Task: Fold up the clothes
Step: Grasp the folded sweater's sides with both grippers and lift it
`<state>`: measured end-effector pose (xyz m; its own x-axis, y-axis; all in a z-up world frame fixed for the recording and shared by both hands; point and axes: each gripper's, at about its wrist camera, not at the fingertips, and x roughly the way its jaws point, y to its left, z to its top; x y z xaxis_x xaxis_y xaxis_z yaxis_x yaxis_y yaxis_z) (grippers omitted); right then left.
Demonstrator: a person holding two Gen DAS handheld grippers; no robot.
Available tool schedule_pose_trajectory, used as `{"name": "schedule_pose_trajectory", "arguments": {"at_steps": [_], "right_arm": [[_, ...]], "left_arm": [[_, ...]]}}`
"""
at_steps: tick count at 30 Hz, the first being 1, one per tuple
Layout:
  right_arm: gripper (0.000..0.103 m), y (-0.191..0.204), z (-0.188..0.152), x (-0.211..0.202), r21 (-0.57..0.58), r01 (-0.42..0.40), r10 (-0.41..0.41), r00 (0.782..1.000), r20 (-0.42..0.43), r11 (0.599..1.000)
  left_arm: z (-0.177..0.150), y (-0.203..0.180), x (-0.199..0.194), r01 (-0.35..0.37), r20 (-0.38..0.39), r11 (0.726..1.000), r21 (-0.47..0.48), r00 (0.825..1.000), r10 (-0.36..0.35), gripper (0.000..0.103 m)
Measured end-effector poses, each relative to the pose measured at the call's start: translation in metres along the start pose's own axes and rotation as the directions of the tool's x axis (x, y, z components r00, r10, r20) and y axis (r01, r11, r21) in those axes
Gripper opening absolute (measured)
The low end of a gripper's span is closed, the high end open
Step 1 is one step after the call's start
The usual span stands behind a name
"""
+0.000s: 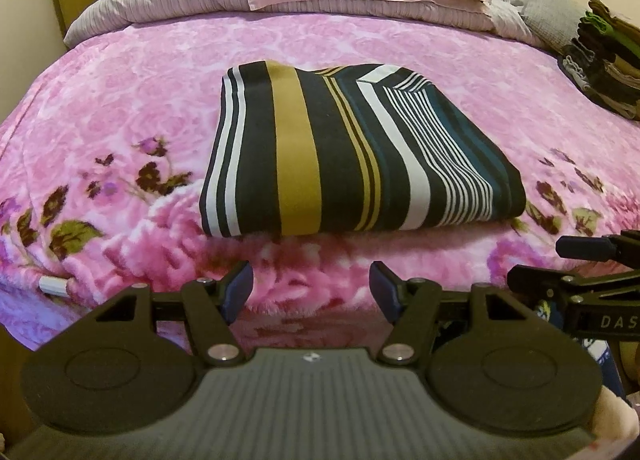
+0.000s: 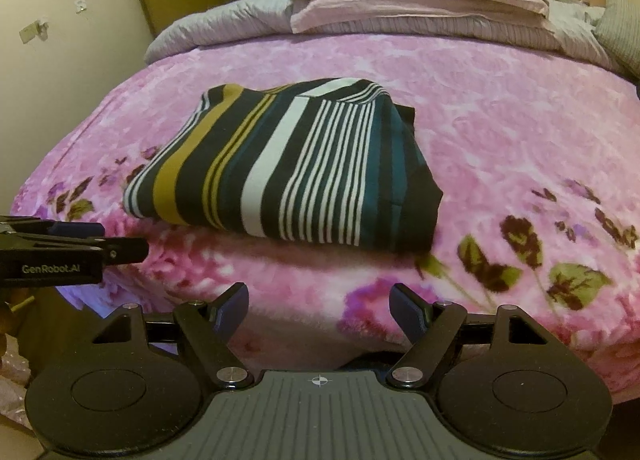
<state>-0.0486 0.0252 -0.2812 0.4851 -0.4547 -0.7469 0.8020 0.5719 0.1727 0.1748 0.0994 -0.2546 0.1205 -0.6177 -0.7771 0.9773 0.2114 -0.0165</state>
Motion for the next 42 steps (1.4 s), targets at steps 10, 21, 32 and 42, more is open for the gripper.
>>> {"name": "schedule_pose_trajectory", "arguments": {"at_steps": [10,21,32,42], "right_arm": [[0.075,-0.084,0.05,0.025,0.172,-0.118,0.089,0.981,0.17,0.978],[0.074,-0.178,0.076,0.131,0.513,-0.376,0.35,0.924,0.151,0.771],[0.02,-0.17,0.105,0.196,0.48,-0.538,0.563,0.82,0.105,0.693],[0.016,-0.237,0.149,0.1,0.54,-0.516,0.497,0.845,0.196,0.665]], "left_arm": [[0.057,0.081,0.024,0.124,0.144,0.977,-0.174,0.985,-0.099,0.068],[0.076,0.167,0.158,0.4,0.068,0.728,-0.557,0.896,-0.44,0.071],[0.098,0.158,0.208,0.546,0.136,0.661,-0.514,0.813,-0.566,0.035],[0.167,0.08,0.169,0.539,0.147,0.736,-0.411,0.835,-0.53,0.017]]}}
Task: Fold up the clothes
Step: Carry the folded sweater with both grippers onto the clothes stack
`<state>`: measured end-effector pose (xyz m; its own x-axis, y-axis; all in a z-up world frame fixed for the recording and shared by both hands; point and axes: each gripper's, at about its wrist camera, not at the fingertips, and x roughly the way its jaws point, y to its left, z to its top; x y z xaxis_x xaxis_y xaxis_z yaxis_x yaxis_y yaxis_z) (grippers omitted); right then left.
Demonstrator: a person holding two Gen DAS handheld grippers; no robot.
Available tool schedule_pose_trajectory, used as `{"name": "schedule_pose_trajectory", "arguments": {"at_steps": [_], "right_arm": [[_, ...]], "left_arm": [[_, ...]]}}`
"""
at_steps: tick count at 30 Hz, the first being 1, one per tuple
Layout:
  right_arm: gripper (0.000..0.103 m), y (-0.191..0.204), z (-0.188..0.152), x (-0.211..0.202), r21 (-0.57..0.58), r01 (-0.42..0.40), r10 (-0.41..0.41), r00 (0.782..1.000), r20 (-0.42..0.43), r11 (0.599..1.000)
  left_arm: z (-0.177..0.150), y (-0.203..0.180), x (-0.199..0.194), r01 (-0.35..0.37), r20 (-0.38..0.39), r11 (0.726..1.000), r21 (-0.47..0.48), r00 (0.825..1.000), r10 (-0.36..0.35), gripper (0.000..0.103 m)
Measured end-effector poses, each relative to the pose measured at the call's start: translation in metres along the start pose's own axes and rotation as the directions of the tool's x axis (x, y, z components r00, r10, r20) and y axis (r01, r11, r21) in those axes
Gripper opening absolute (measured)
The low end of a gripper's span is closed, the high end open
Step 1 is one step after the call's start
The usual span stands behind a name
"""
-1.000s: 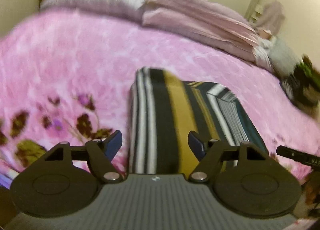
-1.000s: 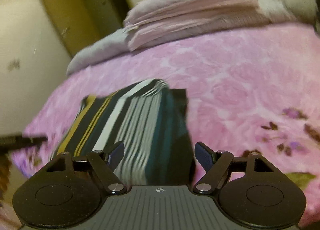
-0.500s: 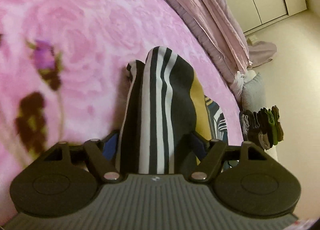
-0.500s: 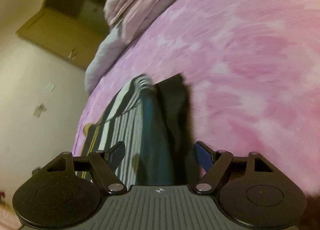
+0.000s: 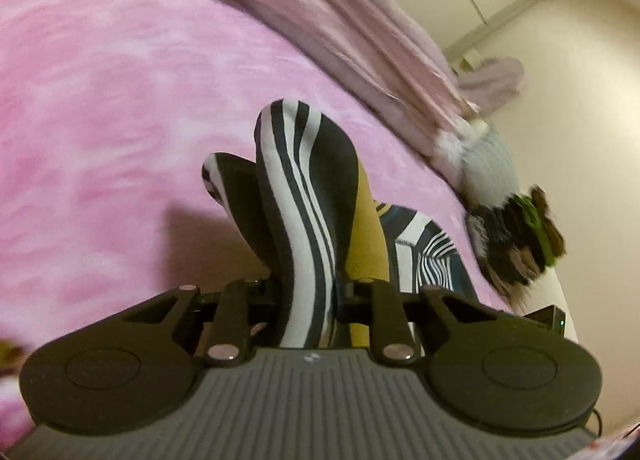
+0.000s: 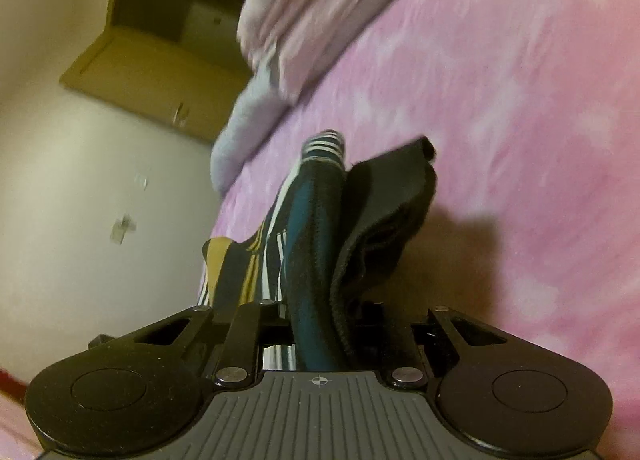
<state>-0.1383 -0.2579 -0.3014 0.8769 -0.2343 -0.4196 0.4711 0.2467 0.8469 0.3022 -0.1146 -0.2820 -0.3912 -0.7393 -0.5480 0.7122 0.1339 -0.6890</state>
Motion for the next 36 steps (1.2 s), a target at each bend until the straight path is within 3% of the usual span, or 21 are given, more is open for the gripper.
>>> {"name": "schedule_pose_trajectory", "arguments": {"at_steps": [5,8,12,15,17,22,25,28,31,36], "right_arm": [[0.016,0.034,0.059,-0.126,0.048,0.096,-0.102,0.983,0.154,0.994],[0.016,0.052,0.101,-0.212,0.071,0.151,-0.165,0.95,0.265,0.986],[0.017,0.052,0.168,-0.33,0.092,0.218,-0.237,0.886,0.399,0.972],[0.017,0.043,0.227,-0.404,0.096,0.254,-0.269,0.849,0.454,0.962],[0.017,0.029,0.28,-0.463,0.062,0.279,-0.274,0.837,0.474,0.958],[0.017,-0.018,0.43,-0.582,0.0,0.285,-0.253,0.852,0.459,0.959],[0.017,-0.048,0.51,-0.629,-0.025,0.297,-0.254,0.856,0.45,0.955],[0.017,-0.084,0.575,-0.655,-0.028,0.288,-0.247,0.865,0.437,0.957],[0.017,-0.12,0.618,-0.666,-0.011,0.271,-0.243,0.879,0.41,0.962],[0.017,-0.188,0.669,-0.659,0.048,0.269,-0.268,0.899,0.346,0.962]], "left_arm": [[0.051,-0.118,0.052,0.143,-0.067,0.988,0.061,0.988,-0.139,0.017],[0.082,-0.21,0.098,0.241,-0.133,0.965,0.105,0.965,-0.226,0.017],[0.106,-0.34,0.172,0.351,-0.202,0.919,0.182,0.928,-0.315,0.017],[0.114,-0.444,0.234,0.415,-0.228,0.885,0.209,0.901,-0.369,0.017],[0.115,-0.513,0.278,0.44,-0.225,0.87,0.221,0.891,-0.394,0.017],[0.097,-0.649,0.378,0.453,-0.148,0.87,0.197,0.891,-0.43,0.017],[0.094,-0.726,0.437,0.444,-0.092,0.873,0.204,0.896,-0.435,0.017],[0.091,-0.779,0.488,0.426,-0.061,0.884,0.192,0.904,-0.423,0.017],[0.093,-0.811,0.535,0.388,-0.042,0.9,0.199,0.921,-0.387,0.017],[0.093,-0.824,0.6,0.309,-0.057,0.932,0.192,0.951,-0.304,0.018]]}}
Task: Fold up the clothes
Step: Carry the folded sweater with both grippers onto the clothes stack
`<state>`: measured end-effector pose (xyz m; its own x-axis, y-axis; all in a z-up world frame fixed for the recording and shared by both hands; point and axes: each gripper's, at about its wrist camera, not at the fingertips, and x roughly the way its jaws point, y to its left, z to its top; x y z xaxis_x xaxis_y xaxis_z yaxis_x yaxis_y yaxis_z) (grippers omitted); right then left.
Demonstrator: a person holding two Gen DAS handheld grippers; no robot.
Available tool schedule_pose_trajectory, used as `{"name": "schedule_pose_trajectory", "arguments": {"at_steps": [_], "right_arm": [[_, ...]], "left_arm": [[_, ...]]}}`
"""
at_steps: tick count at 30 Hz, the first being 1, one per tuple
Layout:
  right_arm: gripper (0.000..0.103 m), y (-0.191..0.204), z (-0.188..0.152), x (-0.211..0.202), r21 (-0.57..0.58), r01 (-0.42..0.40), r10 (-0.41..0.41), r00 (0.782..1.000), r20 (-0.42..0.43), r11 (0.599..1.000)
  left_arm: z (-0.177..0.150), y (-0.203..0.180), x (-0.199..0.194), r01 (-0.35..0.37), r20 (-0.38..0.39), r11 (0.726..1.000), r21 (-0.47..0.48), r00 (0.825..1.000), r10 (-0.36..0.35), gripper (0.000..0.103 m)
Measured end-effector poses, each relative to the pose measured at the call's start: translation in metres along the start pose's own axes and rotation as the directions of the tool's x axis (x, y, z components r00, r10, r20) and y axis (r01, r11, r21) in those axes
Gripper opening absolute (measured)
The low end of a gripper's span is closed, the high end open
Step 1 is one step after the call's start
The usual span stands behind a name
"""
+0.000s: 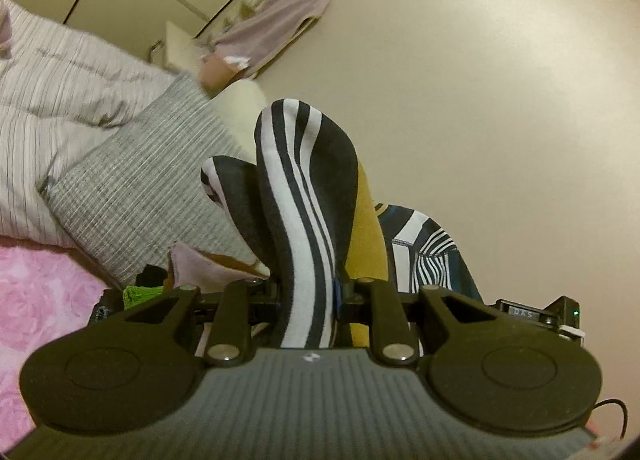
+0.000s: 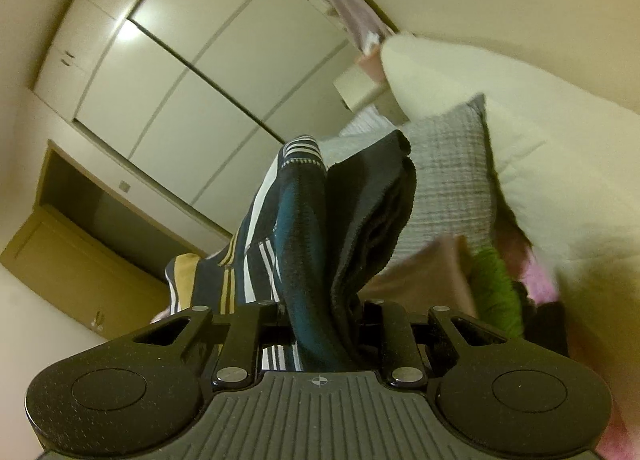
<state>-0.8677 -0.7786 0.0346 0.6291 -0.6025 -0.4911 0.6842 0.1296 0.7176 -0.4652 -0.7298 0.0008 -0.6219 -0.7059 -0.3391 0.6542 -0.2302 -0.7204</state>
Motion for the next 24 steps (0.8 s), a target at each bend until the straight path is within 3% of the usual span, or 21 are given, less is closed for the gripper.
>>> {"name": "schedule_pose_trajectory", "arguments": {"at_steps": [4,6,9,11,14,20,22,24], "right_arm": [[0.02,-0.045,-0.001,0.035,0.015,0.061,-0.061,0.998,-0.02,0.998],[0.025,-0.062,-0.005,0.049,-0.028,0.093,-0.094,0.996,-0.012,0.995],[0.039,-0.072,-0.018,0.053,-0.034,0.079,-0.077,0.996,0.038,0.996],[0.042,-0.065,-0.021,0.046,-0.087,0.095,-0.09,0.994,0.056,0.992],[0.052,-0.045,-0.028,0.03,-0.156,0.204,-0.189,0.976,0.103,0.967],[0.061,0.001,-0.062,-0.032,-0.193,0.389,-0.329,0.901,0.281,0.901],[0.063,0.017,-0.082,-0.055,-0.177,0.393,-0.324,0.889,0.323,0.902],[0.068,0.035,-0.109,-0.079,-0.165,0.376,-0.304,0.888,0.344,0.912]], "left_arm": [[-0.006,0.026,0.047,-0.082,-0.037,0.996,-0.02,0.996,0.081,0.019],[-0.016,0.043,0.061,-0.13,-0.032,0.991,-0.023,0.991,0.129,0.02],[-0.03,0.063,0.067,-0.151,-0.006,0.987,-0.049,0.989,0.15,0.023],[-0.032,0.067,0.065,-0.154,0.016,0.987,-0.047,0.988,0.155,0.024],[-0.03,0.056,0.057,-0.188,0.017,0.982,0.007,0.982,0.188,0.029],[-0.032,0.016,0.023,-0.307,0.046,0.939,0.156,0.952,0.304,0.036],[-0.034,0.0,0.001,-0.347,0.064,0.919,0.185,0.938,0.341,0.052],[-0.04,-0.018,-0.023,-0.383,0.067,0.899,0.213,0.924,0.377,0.058]]}}
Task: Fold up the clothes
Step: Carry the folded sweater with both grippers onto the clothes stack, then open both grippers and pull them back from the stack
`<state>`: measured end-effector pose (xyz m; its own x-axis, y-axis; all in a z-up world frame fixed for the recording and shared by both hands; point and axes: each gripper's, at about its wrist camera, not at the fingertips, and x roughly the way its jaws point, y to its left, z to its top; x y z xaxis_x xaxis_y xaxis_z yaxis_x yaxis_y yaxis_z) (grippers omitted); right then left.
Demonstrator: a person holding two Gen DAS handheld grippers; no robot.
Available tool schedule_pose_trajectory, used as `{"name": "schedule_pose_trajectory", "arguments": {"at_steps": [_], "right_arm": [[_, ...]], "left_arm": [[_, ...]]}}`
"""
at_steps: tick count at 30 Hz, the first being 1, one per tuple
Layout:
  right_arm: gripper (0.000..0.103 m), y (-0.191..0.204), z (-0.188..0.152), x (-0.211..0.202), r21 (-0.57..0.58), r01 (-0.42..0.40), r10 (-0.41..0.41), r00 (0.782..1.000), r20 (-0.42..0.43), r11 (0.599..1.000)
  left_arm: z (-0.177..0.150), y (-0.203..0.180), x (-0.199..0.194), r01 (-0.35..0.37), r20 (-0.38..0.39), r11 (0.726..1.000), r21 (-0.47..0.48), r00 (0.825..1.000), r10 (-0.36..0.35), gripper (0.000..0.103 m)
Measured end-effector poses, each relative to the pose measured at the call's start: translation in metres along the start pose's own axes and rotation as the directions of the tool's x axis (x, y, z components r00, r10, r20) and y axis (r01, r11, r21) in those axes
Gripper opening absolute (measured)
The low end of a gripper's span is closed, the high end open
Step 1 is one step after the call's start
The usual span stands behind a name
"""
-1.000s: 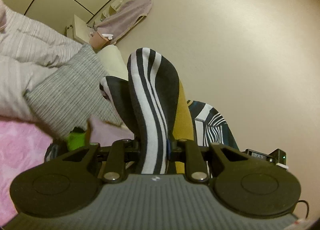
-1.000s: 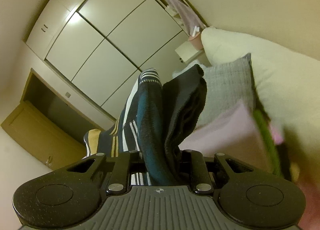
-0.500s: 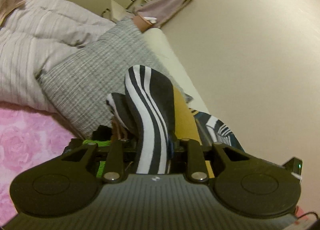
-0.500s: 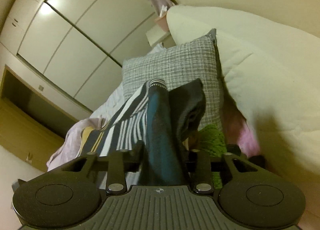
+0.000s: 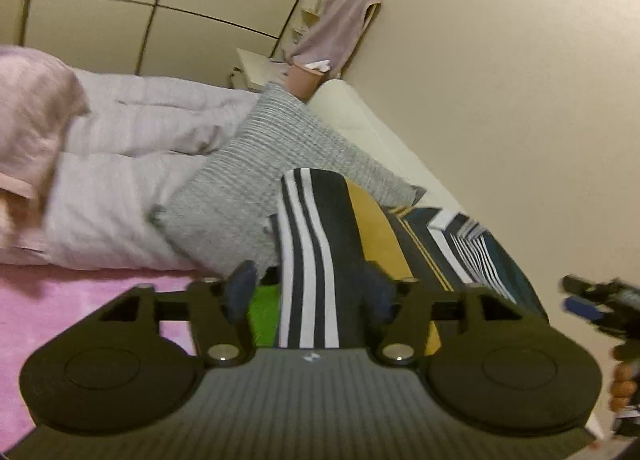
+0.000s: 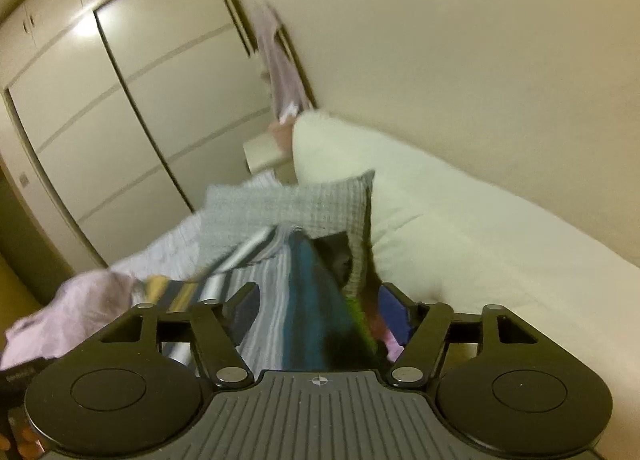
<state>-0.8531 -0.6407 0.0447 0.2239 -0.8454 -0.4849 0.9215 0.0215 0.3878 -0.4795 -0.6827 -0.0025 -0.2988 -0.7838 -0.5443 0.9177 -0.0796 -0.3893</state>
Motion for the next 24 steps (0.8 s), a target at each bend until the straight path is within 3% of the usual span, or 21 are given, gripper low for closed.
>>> {"name": "schedule_pose_trajectory", "arguments": {"at_steps": [2,4,7,11,14,19,24], "right_arm": [[0.077,0.013,-0.017,-0.032,0.003,-0.016,0.016,1.0,-0.019,1.0],[0.078,0.028,-0.045,-0.064,-0.019,-0.044,0.043,0.997,-0.063,0.999],[0.078,0.056,-0.092,-0.103,-0.125,-0.006,-0.009,0.993,-0.117,0.992],[0.078,0.087,-0.145,-0.15,-0.24,0.043,-0.08,0.986,-0.148,0.97],[0.078,0.103,-0.176,-0.184,-0.265,0.062,-0.106,0.982,-0.155,0.962],[0.078,0.116,-0.208,-0.236,-0.24,0.064,-0.102,0.983,-0.149,0.969],[0.078,0.128,-0.218,-0.26,-0.228,0.053,-0.094,0.98,-0.175,0.972]], "left_arm": [[-0.008,-0.012,-0.034,-0.029,-0.006,0.997,0.067,1.0,0.03,0.063],[-0.022,-0.025,-0.067,-0.057,-0.027,0.99,0.125,0.998,0.061,0.071],[-0.051,-0.039,-0.113,-0.059,-0.082,0.979,0.195,0.994,0.076,0.085],[-0.098,-0.051,-0.165,-0.079,-0.122,0.959,0.272,0.986,0.115,0.088],[-0.134,-0.054,-0.202,-0.112,-0.103,0.935,0.336,0.983,0.155,0.091],[-0.171,-0.051,-0.258,-0.128,-0.066,0.934,0.334,0.985,0.159,0.102],[-0.186,-0.054,-0.313,-0.13,-0.041,0.938,0.322,0.988,0.151,0.102]]}}
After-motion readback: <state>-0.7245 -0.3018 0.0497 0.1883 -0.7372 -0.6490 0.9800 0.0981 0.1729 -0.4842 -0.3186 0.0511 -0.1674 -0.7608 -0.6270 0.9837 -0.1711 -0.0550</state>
